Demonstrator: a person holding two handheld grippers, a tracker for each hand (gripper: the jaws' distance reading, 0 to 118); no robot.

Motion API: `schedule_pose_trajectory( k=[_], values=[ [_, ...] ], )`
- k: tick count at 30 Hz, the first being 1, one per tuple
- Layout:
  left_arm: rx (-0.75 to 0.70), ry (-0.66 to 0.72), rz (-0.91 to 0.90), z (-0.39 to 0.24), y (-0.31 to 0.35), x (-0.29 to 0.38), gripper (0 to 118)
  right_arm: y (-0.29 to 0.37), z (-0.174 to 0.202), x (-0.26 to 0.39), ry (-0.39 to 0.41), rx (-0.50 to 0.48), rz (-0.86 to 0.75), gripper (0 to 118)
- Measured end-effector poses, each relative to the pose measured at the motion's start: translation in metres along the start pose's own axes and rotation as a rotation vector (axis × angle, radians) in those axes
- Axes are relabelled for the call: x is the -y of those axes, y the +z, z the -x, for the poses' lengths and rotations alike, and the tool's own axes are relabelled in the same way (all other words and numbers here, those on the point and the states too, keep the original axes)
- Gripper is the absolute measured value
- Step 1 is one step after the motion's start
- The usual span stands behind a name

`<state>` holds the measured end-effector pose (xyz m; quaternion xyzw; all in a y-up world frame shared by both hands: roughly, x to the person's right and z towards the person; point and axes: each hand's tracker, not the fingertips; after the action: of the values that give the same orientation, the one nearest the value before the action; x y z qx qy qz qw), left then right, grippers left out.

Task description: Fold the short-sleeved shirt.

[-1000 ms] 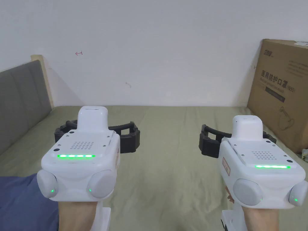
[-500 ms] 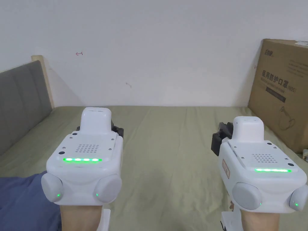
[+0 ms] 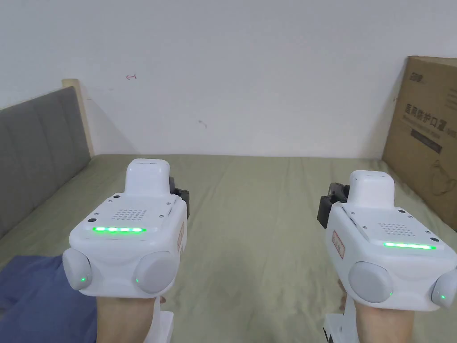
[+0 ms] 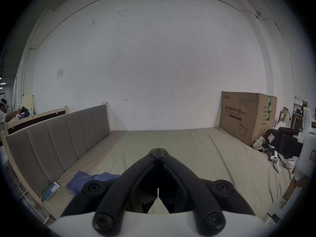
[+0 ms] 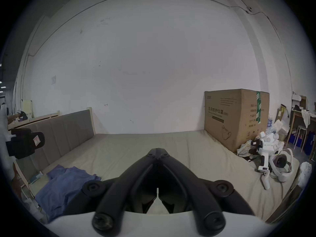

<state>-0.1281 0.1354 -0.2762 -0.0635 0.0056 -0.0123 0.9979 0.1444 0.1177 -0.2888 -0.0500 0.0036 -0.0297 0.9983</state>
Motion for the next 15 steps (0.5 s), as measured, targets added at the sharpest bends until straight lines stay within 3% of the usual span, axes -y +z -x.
schedule_pose_trajectory(
  k=[4, 7, 15],
  values=[
    [-0.065, 0.025, -0.015, 0.025, 0.013, -0.003, 0, -0.008, 0.023, 0.001, 0.048, -0.051, 0.005, 1],
    [-0.145, 0.029, -0.011, 0.053, 0.025, -0.004, 0, -0.015, 0.046, 0.002, 0.015, -0.137, 0.026, 1],
    [-0.395, 0.056, 0.041, 0.136, 0.072, 0.006, 0, -0.029, 0.140, 0.020, 0.062, -0.380, 0.088, 1]
  ],
)
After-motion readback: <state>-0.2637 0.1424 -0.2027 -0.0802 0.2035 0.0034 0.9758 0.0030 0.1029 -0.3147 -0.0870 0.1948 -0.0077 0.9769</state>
